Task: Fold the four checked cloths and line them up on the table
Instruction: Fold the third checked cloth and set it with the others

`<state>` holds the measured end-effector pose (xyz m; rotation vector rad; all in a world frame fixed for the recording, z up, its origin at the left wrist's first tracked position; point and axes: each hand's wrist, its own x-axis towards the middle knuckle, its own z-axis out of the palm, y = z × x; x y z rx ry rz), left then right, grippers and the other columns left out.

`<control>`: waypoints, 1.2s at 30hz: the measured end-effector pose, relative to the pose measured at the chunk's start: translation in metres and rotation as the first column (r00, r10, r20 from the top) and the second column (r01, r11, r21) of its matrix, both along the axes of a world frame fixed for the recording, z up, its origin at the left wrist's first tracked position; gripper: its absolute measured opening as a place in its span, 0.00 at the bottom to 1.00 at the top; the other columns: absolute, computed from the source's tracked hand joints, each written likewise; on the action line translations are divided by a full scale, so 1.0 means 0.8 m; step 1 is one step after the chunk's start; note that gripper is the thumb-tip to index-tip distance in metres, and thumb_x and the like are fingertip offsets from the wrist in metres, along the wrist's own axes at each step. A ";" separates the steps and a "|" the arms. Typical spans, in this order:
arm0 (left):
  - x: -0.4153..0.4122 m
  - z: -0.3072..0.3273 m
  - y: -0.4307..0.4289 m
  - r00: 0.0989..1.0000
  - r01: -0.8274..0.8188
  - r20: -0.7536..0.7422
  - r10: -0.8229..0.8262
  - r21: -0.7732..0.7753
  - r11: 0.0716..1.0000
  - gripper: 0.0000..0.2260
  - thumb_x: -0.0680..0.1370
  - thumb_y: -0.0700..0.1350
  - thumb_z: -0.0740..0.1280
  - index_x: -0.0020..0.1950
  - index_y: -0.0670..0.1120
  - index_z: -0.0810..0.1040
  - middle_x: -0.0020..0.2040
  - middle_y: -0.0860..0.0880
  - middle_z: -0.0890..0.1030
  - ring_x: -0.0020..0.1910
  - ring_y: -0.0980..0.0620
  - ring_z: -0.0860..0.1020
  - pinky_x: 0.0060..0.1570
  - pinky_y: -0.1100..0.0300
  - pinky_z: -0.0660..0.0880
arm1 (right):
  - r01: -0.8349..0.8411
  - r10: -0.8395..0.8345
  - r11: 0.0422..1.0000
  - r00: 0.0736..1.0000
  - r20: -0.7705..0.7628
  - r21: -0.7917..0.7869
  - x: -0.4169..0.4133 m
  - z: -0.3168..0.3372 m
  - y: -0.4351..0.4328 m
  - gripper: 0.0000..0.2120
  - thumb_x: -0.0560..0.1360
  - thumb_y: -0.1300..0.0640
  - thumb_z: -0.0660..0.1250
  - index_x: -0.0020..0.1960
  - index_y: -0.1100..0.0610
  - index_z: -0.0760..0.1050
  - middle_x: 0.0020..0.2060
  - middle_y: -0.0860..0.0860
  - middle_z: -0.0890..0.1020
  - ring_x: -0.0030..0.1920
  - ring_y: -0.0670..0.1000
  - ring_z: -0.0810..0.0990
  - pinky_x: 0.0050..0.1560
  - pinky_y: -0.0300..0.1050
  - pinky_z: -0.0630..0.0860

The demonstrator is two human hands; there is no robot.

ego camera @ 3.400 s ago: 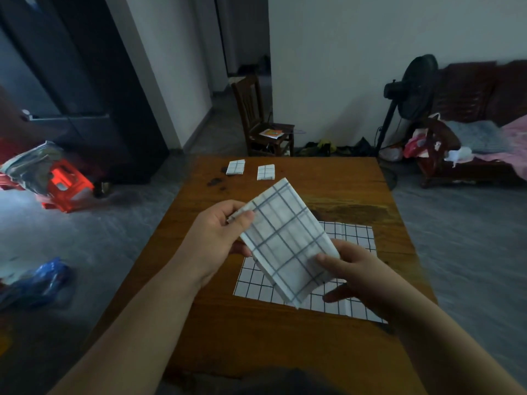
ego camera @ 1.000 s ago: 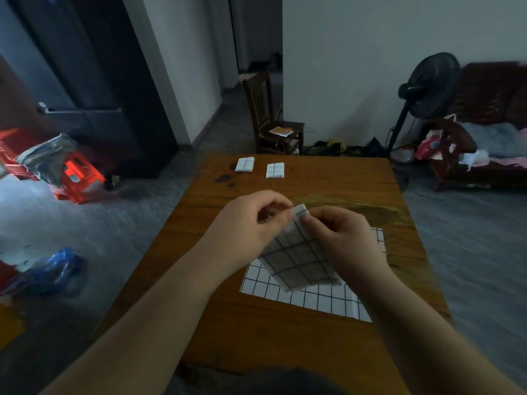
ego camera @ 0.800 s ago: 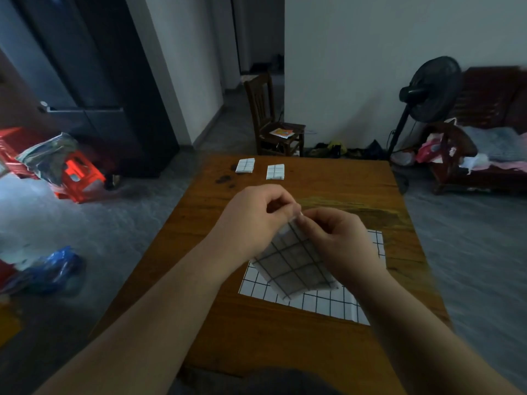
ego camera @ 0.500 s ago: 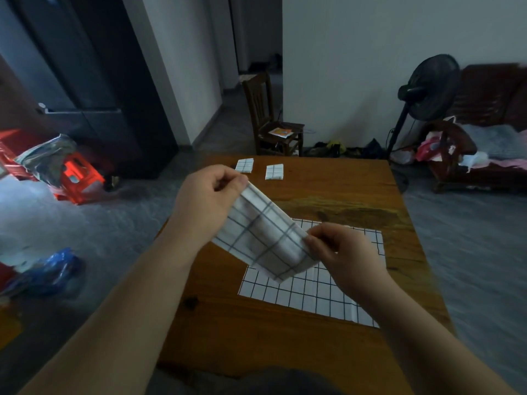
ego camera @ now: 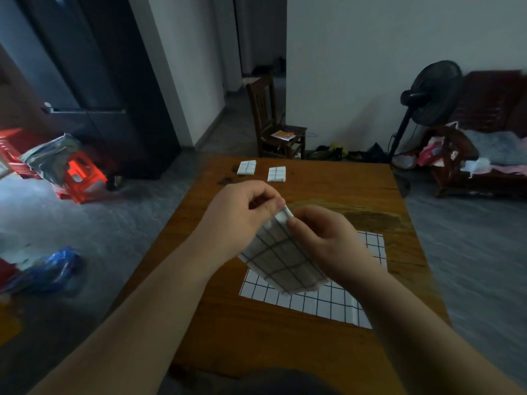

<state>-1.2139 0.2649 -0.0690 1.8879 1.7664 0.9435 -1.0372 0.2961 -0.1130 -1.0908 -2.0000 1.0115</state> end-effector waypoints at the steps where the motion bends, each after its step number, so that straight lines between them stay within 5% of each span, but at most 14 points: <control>1: -0.001 0.000 0.000 1.000 -0.009 -0.004 0.009 0.005 1.000 0.03 0.81 0.50 0.67 0.50 0.58 0.79 0.45 0.58 0.80 0.47 0.66 0.76 0.41 0.70 0.69 | 0.011 -0.011 1.000 1.000 0.014 0.007 -0.005 0.000 0.000 0.07 0.80 0.46 0.63 0.44 0.43 0.75 0.39 0.43 0.80 0.40 0.36 0.78 0.36 0.35 0.74; 10: -0.048 0.003 0.004 0.986 -0.159 0.062 0.156 0.055 0.986 0.04 0.81 0.51 0.67 0.48 0.58 0.80 0.44 0.57 0.82 0.45 0.65 0.78 0.41 0.66 0.70 | 0.031 -0.027 0.992 0.999 0.038 -0.120 0.012 -0.026 -0.007 0.08 0.80 0.48 0.65 0.44 0.47 0.79 0.37 0.44 0.81 0.39 0.41 0.79 0.36 0.33 0.75; 14: -0.057 -0.005 0.010 0.948 -0.180 0.258 0.187 -0.052 0.982 0.11 0.80 0.61 0.62 0.54 0.58 0.79 0.50 0.57 0.82 0.50 0.63 0.80 0.51 0.57 0.75 | 0.031 -0.041 0.984 0.998 -0.055 -0.174 0.017 -0.022 -0.008 0.10 0.81 0.48 0.64 0.44 0.49 0.80 0.39 0.41 0.82 0.39 0.42 0.79 0.36 0.34 0.75; 16: -0.058 -0.015 0.011 0.796 -0.108 0.558 0.235 -0.251 0.962 0.24 0.76 0.69 0.58 0.60 0.56 0.80 0.59 0.49 0.83 0.57 0.51 0.82 0.59 0.45 0.77 | 0.064 -0.101 0.968 0.984 -0.145 -0.241 0.018 -0.020 -0.006 0.10 0.81 0.50 0.64 0.45 0.52 0.81 0.39 0.44 0.83 0.38 0.42 0.79 0.40 0.39 0.74; 19: -0.051 -0.050 0.001 0.327 0.178 0.901 0.285 -0.355 0.918 0.30 0.78 0.66 0.55 0.68 0.47 0.78 0.64 0.39 0.82 0.63 0.40 0.80 0.64 0.40 0.74 | 0.150 -0.232 0.935 0.944 -0.235 -0.322 0.020 -0.022 -0.005 0.10 0.82 0.51 0.64 0.47 0.52 0.82 0.40 0.45 0.83 0.40 0.44 0.80 0.44 0.43 0.74; 21: -0.035 -0.071 -0.009 0.272 0.246 0.918 0.289 -0.356 0.901 0.29 0.82 0.63 0.53 0.69 0.44 0.78 0.65 0.38 0.81 0.65 0.39 0.79 0.65 0.41 0.73 | 0.205 -0.305 0.916 0.914 -0.267 -0.345 0.019 -0.027 -0.004 0.10 0.82 0.52 0.63 0.49 0.52 0.81 0.42 0.46 0.83 0.43 0.46 0.80 0.44 0.43 0.74; 28: -0.010 -0.096 -0.012 0.680 0.006 0.684 0.262 -0.363 0.932 0.14 0.84 0.44 0.61 0.69 0.53 0.74 0.63 0.49 0.82 0.60 0.49 0.81 0.61 0.48 0.78 | 0.150 -0.215 0.898 0.970 -0.114 -0.414 0.014 -0.046 -0.003 0.08 0.81 0.57 0.65 0.58 0.47 0.73 0.54 0.48 0.81 0.53 0.49 0.81 0.45 0.43 0.80; 36: -0.001 -0.090 -0.020 0.855 -0.054 0.504 0.118 -0.141 0.989 0.22 0.86 0.46 0.58 0.75 0.68 0.62 0.59 0.66 0.78 0.57 0.70 0.77 0.54 0.62 0.77 | 0.199 -0.297 0.898 0.932 -0.208 -0.393 0.011 -0.044 -0.007 0.07 0.83 0.51 0.61 0.57 0.48 0.78 0.52 0.48 0.81 0.53 0.51 0.80 0.49 0.50 0.80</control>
